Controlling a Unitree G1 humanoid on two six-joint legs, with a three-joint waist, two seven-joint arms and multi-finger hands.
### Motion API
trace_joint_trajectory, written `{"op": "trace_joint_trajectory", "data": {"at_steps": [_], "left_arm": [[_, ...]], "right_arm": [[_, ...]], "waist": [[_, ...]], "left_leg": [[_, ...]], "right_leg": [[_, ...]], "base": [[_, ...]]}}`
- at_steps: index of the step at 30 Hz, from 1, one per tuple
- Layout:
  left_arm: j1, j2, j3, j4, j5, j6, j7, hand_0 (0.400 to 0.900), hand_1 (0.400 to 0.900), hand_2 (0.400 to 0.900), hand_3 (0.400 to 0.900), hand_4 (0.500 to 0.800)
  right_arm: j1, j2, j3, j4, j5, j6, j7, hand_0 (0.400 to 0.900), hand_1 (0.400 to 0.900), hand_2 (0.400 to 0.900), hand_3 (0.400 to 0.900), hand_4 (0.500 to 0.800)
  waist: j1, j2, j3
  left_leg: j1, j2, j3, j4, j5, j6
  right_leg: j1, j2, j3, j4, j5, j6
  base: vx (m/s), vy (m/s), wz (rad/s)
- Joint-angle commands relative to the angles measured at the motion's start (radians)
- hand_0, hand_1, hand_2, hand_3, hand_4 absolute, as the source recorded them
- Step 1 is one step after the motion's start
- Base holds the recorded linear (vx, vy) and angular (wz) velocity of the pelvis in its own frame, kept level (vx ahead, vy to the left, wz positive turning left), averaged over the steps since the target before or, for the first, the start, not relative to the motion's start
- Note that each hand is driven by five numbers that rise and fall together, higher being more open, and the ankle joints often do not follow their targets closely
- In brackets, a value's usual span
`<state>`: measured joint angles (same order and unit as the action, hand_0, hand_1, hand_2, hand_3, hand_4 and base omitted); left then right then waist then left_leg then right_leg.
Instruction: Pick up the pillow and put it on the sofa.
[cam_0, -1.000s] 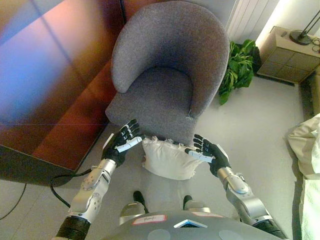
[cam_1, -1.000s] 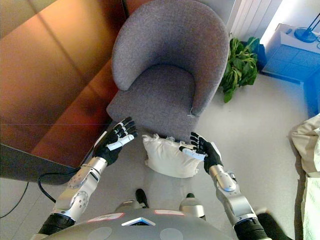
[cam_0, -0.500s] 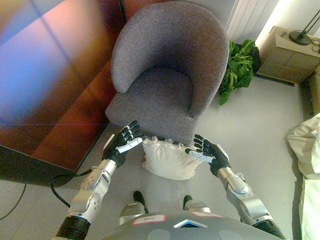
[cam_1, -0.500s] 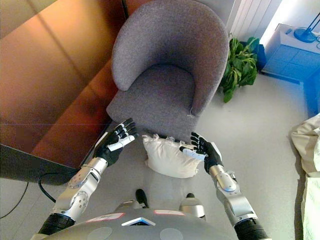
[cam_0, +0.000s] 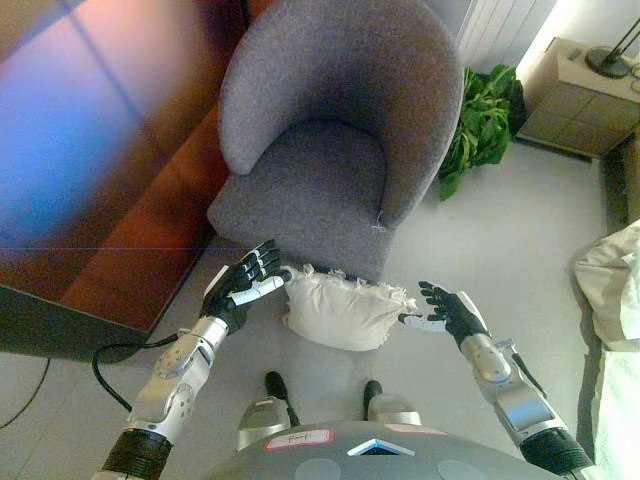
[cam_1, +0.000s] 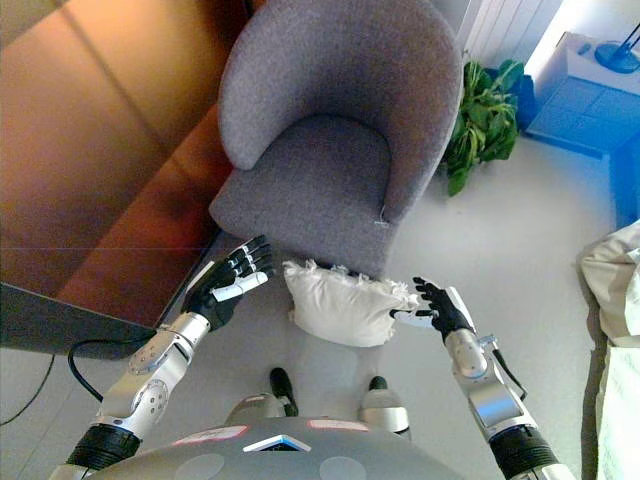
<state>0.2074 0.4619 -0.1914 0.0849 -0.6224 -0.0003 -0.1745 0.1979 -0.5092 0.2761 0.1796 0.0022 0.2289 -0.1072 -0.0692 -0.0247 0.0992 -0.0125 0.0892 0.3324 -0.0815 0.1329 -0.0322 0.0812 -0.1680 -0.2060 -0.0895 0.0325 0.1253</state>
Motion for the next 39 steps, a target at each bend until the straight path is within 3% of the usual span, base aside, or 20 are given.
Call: {"op": "trace_joint_trajectory", "data": {"at_steps": [1, 5, 8, 11, 20, 27, 33, 39], "left_arm": [[-0.163, 0.041, 0.032, -0.041, 0.028, -0.105, -0.028, 0.9, 0.9, 0.9, 0.9, 0.8], [-0.151, 0.051, 0.036, -0.052, 0.026, -0.102, -0.045, 0.9, 0.9, 0.9, 0.9, 0.8], [-0.186, 0.064, 0.017, -0.049, 0.014, -0.139, -0.047, 0.9, 0.9, 0.9, 0.9, 0.8], [-0.261, 0.088, -0.01, -0.06, -0.007, -0.196, -0.043, 0.9, 0.9, 0.9, 0.9, 0.8], [-0.377, 0.119, -0.068, -0.109, -0.014, -0.288, -0.02, 0.9, 0.9, 0.9, 0.9, 0.8], [-0.455, 0.128, -0.087, -0.139, -0.022, -0.292, -0.006, 0.9, 0.9, 0.9, 0.9, 0.8], [-0.464, 0.123, -0.097, -0.166, -0.008, -0.279, -0.006, 0.9, 0.9, 0.9, 0.9, 0.8], [-0.462, 0.136, -0.096, -0.185, -0.015, -0.274, -0.02, 0.9, 0.9, 0.9, 0.9, 0.8]], "right_arm": [[-0.157, -0.03, -0.012, -0.001, -0.13, -0.051, -0.079, 0.9, 0.9, 0.9, 0.9, 0.8], [-0.156, -0.049, -0.009, -0.004, -0.232, -0.04, -0.083, 0.9, 0.9, 0.9, 0.9, 0.8], [-0.211, -0.063, 0.015, 0.024, -0.27, -0.061, -0.095, 0.9, 0.9, 0.9, 0.9, 0.8], [-0.297, -0.092, 0.044, 0.038, -0.283, -0.072, -0.143, 0.9, 0.9, 0.9, 0.9, 0.8], [-0.428, -0.147, 0.059, 0.068, -0.298, -0.08, -0.219, 0.9, 0.9, 0.9, 0.9, 0.8], [-0.55, -0.177, 0.059, 0.087, -0.294, -0.048, -0.246, 0.9, 0.9, 0.9, 0.9, 0.8], [-0.594, -0.173, 0.051, 0.089, -0.351, -0.001, -0.307, 0.9, 0.9, 0.9, 0.9, 0.8], [-0.641, -0.189, 0.049, 0.078, -0.378, 0.016, -0.306, 0.9, 0.9, 0.9, 0.9, 0.8]], "waist": [[0.041, -0.004, 0.037], [0.041, -0.002, 0.049], [0.044, 0.001, 0.098], [0.042, 0.01, 0.196], [0.052, 0.021, 0.286], [0.059, 0.046, 0.337], [0.065, 0.064, 0.361], [0.067, 0.076, 0.378]], "left_leg": [[0.039, 0.042, -0.071, 0.04, -0.105, -0.033], [0.022, 0.047, -0.07, 0.077, -0.121, -0.029], [-0.061, 0.067, -0.085, 0.192, -0.147, -0.026], [-0.21, 0.096, -0.109, 0.386, -0.201, -0.024], [-0.503, 0.103, -0.173, 0.69, -0.332, 0.007], [-0.681, 0.093, -0.202, 0.934, -0.454, 0.014], [-0.806, 0.085, -0.216, 1.1, -0.502, 0.023], [-0.913, 0.083, -0.237, 1.259, -0.541, 0.028]], "right_leg": [[-0.051, 0.008, -0.024, 0.012, 0.034, 0.006], [-0.07, 0.004, -0.02, 0.051, 0.016, 0.003], [-0.144, -0.005, -0.014, 0.165, -0.026, -0.015], [-0.297, -0.017, 0.002, 0.388, -0.113, -0.039], [-0.59, -0.074, 0.043, 0.753, -0.241, -0.067], [-0.771, -0.09, 0.064, 1.026, -0.355, -0.088], [-0.899, -0.104, 0.068, 1.202, -0.41, -0.097], [-0.999, -0.113, 0.077, 1.339, -0.442, -0.098]], "base": [[0.07, -0.019, 0.03], [0.09, -0.022, 0.03], [-0.07, -0.023, 0.02], [-0.19, -0.048, 0.08], [-0.09, -0.038, 0.07], [-0.03, -0.054, 0.12], [-0.03, -0.052, 0.09], [-0.05, -0.018, 0.03]]}}
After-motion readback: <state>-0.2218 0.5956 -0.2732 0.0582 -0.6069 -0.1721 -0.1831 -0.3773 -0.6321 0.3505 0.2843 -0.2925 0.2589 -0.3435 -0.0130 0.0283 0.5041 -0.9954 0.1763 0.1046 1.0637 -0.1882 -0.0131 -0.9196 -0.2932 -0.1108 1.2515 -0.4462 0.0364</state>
